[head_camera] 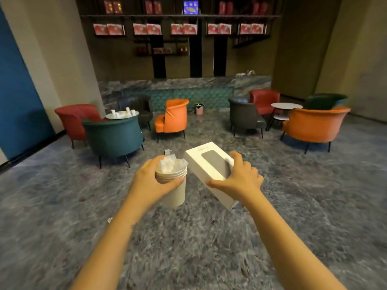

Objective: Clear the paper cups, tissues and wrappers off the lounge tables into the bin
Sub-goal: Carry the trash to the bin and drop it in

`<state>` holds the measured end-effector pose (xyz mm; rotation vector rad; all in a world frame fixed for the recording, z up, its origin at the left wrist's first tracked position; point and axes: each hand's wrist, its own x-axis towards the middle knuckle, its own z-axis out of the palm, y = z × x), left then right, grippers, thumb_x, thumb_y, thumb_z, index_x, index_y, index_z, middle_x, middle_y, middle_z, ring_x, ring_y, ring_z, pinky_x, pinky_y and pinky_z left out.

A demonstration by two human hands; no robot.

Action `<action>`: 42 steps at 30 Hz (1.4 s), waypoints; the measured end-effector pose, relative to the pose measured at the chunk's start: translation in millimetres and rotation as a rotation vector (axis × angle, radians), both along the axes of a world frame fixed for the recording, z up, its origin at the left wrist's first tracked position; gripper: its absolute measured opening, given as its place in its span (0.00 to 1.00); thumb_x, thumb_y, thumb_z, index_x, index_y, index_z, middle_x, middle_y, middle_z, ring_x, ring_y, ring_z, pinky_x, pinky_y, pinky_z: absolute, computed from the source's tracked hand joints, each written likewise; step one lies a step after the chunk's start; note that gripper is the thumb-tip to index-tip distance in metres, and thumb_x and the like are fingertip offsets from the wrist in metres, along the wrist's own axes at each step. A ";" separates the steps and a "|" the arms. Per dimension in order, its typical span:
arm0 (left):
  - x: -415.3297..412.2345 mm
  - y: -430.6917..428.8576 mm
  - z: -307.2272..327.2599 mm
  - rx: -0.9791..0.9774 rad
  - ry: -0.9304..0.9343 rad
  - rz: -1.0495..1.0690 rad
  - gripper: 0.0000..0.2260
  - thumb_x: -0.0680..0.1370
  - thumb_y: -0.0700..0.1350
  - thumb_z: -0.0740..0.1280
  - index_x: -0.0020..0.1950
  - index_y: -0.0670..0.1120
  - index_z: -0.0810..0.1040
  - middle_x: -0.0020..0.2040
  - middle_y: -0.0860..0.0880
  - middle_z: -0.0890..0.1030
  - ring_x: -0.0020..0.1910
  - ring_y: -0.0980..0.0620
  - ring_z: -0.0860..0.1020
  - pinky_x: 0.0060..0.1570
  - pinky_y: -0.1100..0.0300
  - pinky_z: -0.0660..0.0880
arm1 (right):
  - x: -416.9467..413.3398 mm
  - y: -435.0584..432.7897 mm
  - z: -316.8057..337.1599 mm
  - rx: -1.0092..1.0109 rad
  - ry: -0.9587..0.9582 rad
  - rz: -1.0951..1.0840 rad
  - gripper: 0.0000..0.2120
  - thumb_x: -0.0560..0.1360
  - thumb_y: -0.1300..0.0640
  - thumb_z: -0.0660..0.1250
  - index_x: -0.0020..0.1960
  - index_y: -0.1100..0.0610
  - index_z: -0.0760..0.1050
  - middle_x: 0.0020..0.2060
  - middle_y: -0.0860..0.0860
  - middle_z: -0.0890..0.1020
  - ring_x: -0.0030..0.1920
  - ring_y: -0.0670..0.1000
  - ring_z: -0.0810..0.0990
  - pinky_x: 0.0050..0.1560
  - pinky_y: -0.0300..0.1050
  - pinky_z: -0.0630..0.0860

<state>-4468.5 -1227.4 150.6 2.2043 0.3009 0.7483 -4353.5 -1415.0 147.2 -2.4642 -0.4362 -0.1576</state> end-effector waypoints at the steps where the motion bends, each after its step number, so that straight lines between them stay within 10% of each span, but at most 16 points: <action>1: 30.2 16.7 6.2 0.013 -0.001 -0.009 0.28 0.64 0.58 0.73 0.63 0.56 0.72 0.57 0.54 0.74 0.55 0.53 0.74 0.50 0.57 0.73 | 27.2 14.0 4.9 0.004 -0.011 -0.020 0.44 0.59 0.34 0.71 0.68 0.46 0.55 0.60 0.54 0.70 0.62 0.59 0.66 0.58 0.55 0.61; 25: 842.1 288.9 51.6 0.004 -0.125 -0.048 0.26 0.66 0.48 0.77 0.63 0.51 0.75 0.57 0.53 0.76 0.55 0.53 0.75 0.51 0.59 0.71 | 812.3 284.6 50.4 -0.036 -0.142 -0.106 0.44 0.60 0.34 0.69 0.69 0.47 0.53 0.61 0.53 0.69 0.62 0.58 0.67 0.59 0.54 0.62; 42: 1473.5 514.4 37.6 -0.005 -0.109 -0.202 0.23 0.66 0.60 0.73 0.58 0.55 0.74 0.55 0.57 0.78 0.54 0.57 0.77 0.51 0.55 0.76 | 1443.5 495.2 45.0 -0.025 -0.102 -0.162 0.45 0.60 0.34 0.71 0.69 0.48 0.56 0.60 0.55 0.70 0.61 0.60 0.68 0.57 0.56 0.64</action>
